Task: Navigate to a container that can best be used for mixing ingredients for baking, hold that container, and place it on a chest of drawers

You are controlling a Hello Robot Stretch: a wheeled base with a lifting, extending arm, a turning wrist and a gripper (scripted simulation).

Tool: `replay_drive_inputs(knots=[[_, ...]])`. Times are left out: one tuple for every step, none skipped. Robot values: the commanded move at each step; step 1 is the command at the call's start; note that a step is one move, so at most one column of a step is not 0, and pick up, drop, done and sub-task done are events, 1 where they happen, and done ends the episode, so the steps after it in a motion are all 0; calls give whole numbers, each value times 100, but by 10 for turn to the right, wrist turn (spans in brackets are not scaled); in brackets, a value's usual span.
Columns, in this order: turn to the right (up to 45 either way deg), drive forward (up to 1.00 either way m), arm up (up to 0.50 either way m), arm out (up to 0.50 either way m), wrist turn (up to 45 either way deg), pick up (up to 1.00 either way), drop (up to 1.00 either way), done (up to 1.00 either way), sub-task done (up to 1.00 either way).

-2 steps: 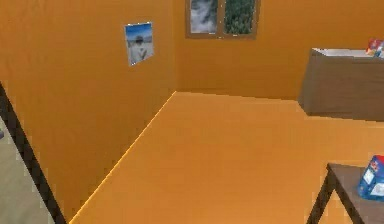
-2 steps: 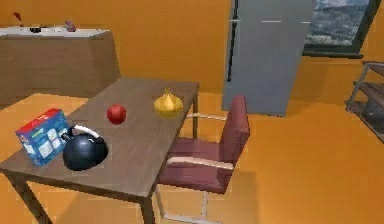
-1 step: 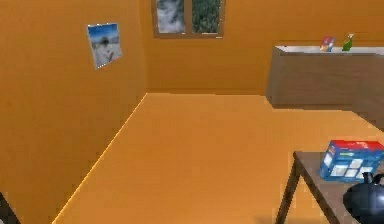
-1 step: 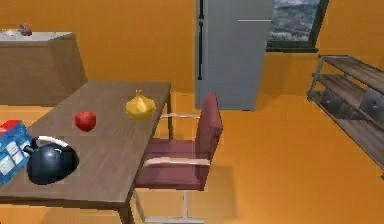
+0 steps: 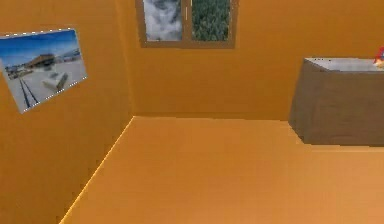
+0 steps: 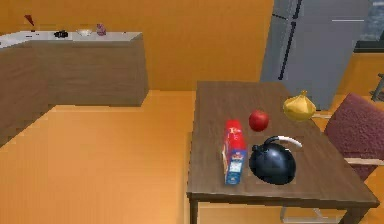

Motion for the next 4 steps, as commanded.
replay_drive_inputs(knots=[[150, 0, 0, 0, 0, 0, 0, 0, 0], [30, 0, 0, 0, 0, 0, 0, 0, 0], [0, 20, 0, 0, 0, 0, 0, 0, 0], [270, 0, 0, 0, 0, 0, 0, 0, 0]])
